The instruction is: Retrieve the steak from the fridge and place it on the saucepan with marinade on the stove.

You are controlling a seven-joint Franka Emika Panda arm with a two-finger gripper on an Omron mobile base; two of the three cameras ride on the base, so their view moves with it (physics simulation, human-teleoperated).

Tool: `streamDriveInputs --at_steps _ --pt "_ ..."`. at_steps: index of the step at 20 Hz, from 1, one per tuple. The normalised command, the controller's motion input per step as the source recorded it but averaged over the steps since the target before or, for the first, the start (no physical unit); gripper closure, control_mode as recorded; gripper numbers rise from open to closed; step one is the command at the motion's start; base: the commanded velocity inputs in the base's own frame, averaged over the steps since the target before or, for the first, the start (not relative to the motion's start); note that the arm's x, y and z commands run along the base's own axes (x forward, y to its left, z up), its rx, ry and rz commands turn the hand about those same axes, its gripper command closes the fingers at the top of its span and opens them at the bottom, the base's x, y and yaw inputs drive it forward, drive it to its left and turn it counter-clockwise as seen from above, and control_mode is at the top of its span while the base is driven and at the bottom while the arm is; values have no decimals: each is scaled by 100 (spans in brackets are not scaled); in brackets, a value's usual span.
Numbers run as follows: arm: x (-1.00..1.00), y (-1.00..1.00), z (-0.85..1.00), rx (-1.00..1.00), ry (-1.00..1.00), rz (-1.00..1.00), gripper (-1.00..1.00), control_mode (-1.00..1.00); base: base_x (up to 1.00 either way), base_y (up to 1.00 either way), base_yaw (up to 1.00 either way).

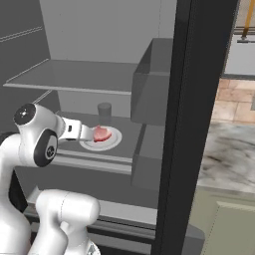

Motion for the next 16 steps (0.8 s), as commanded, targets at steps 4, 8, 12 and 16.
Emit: streamDriveInputs --at_steps 4,8,12,16 --pt "34 5 -10 0 1 -1 -100 -100 0 0 0" --pt "32 8 -16 0 0 0 -100 -100 0 0 0" --pt "21 11 -9 0 5 0 -100 -100 0 0 0" --pt "16 16 -25 0 4 0 -100 -100 0 0 0"
